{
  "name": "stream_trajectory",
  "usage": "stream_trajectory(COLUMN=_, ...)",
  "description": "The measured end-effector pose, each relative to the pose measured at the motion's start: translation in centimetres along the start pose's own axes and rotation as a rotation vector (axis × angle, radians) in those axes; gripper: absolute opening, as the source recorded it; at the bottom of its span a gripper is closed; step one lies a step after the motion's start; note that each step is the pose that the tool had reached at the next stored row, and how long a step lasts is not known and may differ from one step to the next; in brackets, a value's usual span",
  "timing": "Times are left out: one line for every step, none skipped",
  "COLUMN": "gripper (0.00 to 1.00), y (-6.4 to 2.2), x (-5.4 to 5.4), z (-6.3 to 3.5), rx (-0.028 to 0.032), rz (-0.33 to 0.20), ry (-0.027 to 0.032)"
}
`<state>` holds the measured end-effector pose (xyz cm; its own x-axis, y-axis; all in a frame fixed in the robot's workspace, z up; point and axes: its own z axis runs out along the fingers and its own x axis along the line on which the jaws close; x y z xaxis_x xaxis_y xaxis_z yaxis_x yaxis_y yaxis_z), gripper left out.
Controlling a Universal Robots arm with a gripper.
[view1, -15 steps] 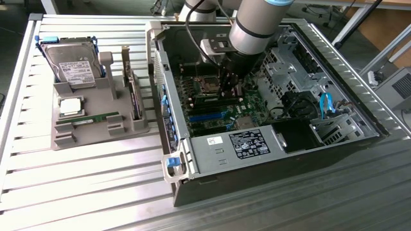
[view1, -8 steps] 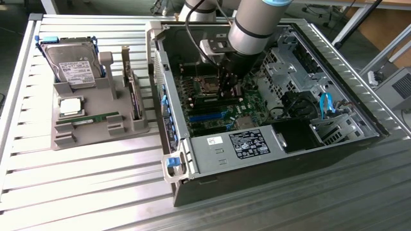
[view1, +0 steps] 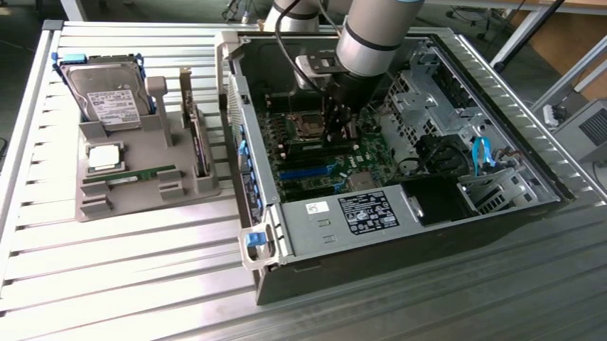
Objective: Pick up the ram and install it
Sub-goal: 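Insert the ram into the slot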
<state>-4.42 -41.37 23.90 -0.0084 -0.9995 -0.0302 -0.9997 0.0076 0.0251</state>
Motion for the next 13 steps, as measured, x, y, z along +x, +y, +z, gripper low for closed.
stream_trajectory(gripper=0.12, y=0.0, x=0.0, z=0.0, rx=0.0, rz=0.0, ry=0.0)
stream_trajectory(gripper=0.12, y=0.0, x=0.01, z=0.0, rx=-0.0002, rz=-0.002, ry=0.0006)
stream_trajectory(gripper=0.12, y=0.0, x=0.02, z=0.01, rx=-0.0004, rz=-0.012, ry=0.0023)
stream_trajectory(gripper=0.12, y=0.0, x=0.02, z=0.02, rx=-0.0004, rz=-0.015, ry=0.0024)
stream_trajectory(gripper=0.12, y=0.0, x=0.02, z=0.02, rx=-0.0005, rz=-0.015, ry=0.0025)
stream_trajectory(gripper=0.12, y=0.0, x=0.02, z=0.04, rx=-0.0004, rz=-0.014, ry=0.0024)
stream_trajectory(gripper=0.12, y=0.0, x=0.02, z=0.05, rx=-0.0004, rz=-0.014, ry=0.0024)
stream_trajectory(gripper=0.12, y=0.0, x=0.03, z=0.06, rx=-0.0004, rz=-0.013, ry=0.0029)
stream_trajectory(gripper=0.12, y=0.0, x=0.04, z=0.1, rx=-0.0004, rz=-0.012, ry=0.0035)
stream_trajectory(gripper=0.12, y=0.01, x=0.04, z=0.12, rx=-0.0004, rz=-0.011, ry=0.0038)
stream_trajectory(gripper=0.12, y=0.02, x=0.04, z=0.13, rx=-0.0004, rz=-0.011, ry=0.0039)
stream_trajectory(gripper=0.12, y=0.03, x=0.04, z=0.15, rx=-0.0003, rz=-0.011, ry=0.0039)
stream_trajectory(gripper=0.12, y=0.04, x=0.04, z=0.17, rx=-0.0003, rz=-0.011, ry=0.0039)
